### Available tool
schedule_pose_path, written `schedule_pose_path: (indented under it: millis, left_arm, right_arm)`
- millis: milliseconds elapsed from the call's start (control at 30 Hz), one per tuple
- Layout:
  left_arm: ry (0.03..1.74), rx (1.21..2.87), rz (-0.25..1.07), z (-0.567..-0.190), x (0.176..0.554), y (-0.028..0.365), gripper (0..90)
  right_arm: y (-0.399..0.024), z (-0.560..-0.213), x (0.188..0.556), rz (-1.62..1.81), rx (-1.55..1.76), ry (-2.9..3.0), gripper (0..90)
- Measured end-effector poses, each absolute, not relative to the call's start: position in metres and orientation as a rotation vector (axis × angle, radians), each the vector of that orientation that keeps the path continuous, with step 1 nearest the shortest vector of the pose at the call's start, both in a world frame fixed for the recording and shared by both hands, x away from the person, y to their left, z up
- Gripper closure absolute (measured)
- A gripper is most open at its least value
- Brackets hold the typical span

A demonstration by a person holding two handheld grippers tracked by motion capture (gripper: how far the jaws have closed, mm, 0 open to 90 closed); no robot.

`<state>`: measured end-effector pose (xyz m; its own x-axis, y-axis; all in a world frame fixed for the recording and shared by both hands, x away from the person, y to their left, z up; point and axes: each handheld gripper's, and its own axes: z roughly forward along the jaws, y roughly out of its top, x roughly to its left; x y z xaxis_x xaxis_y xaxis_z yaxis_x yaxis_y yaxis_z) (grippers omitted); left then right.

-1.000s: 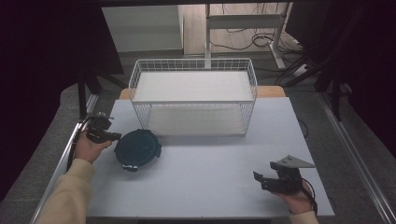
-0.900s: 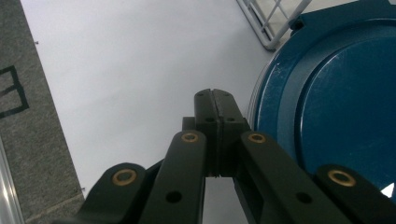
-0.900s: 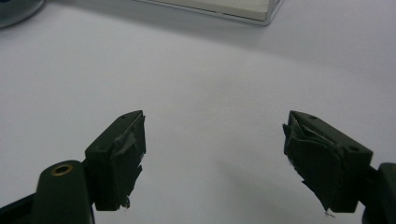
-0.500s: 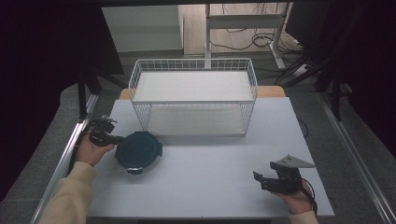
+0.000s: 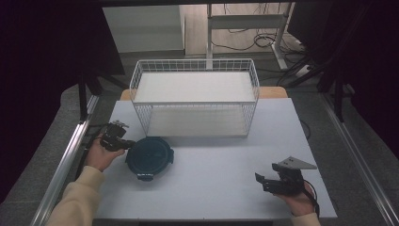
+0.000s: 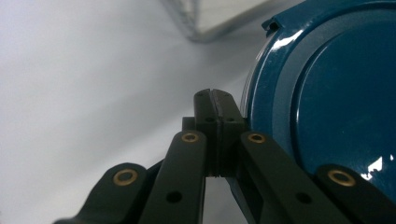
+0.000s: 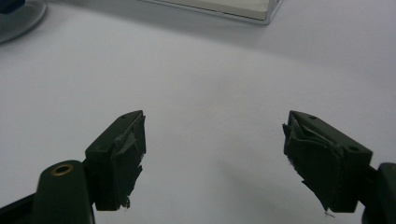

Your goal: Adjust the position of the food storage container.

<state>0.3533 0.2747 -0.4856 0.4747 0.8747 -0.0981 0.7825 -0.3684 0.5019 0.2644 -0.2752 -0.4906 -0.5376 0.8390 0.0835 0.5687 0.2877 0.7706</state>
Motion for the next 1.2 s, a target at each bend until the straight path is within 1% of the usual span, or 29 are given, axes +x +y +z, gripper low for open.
schedule_pose_path:
  millis: [133, 367, 767, 1200]
  left_arm:
    - [1.315, 2.260, 0.226, -0.485, 0.346, 0.256, 90.0]
    - [1.266, 2.279, 0.197, -0.485, 0.339, 0.238, 90.0]
    - [1.156, 2.307, 0.130, -0.487, 0.325, 0.194, 90.0]
    - [1.117, 2.310, 0.096, -0.487, 0.317, 0.176, 90.0]
  right_arm:
    - [-0.275, -0.490, 0.264, 1.115, 1.275, 2.226, 20.8]
    - [-0.275, -0.491, 0.264, 1.111, 1.275, 2.228, 20.8]
    - [-0.274, -0.491, 0.264, 1.109, 1.274, 2.231, 20.8]
    - [-0.274, -0.491, 0.264, 1.106, 1.274, 2.230, 20.8]
